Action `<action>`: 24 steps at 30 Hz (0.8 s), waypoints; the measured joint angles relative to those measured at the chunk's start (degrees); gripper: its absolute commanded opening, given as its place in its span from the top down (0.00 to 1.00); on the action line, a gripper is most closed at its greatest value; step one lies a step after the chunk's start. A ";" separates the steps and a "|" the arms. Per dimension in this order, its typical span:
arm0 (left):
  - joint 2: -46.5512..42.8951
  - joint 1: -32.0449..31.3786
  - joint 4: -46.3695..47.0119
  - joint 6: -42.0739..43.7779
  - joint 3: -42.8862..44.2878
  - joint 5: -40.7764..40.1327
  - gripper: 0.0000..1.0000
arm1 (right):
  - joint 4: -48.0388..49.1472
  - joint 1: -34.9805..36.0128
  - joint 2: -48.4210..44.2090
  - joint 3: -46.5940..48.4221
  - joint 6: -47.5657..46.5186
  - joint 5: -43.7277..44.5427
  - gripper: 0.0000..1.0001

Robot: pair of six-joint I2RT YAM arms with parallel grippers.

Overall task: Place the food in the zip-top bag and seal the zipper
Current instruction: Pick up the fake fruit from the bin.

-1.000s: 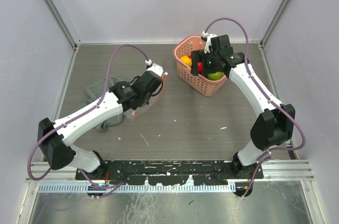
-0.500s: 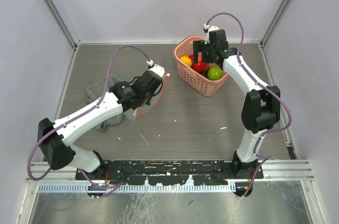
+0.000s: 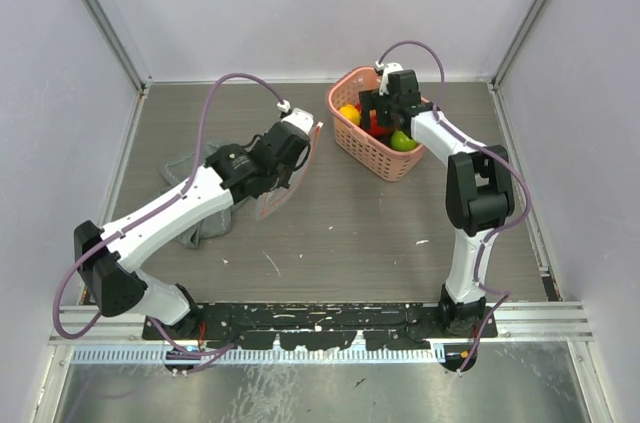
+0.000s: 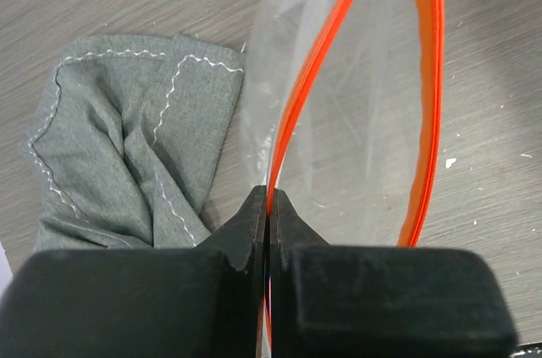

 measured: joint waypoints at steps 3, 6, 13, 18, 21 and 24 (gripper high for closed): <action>0.68 0.00 -0.72 -0.31 2.45 -0.57 1.00 | 2.67 -0.13 1.46 -0.63 -1.86 -0.07 0.00; 1.18 0.00 -1.05 -0.70 3.74 -1.16 1.00 | 5.05 -0.13 2.73 -1.40 -3.43 -0.26 0.01; 2.71 0.00 -1.22 -0.85 3.96 -3.98 1.00 | 10.38 -0.17 3.58 -4.46 -5.73 -1.16 0.16; 2.89 0.00 -1.62 -0.83 3.96 -6.78 1.00 | 14.27 -0.17 3.13 -6.88 -6.14 -1.57 0.28; 2.89 0.00 -2.86 -0.24 4.07 -8.74 1.00 | 15.04 -0.17 1.99 -8.35 -6.16 -1.79 0.38; 2.82 0.00 -4.48 0.50 4.81 -10.51 1.00 | 14.49 -0.17 -0.28 -10.14 -6.16 -2.14 0.47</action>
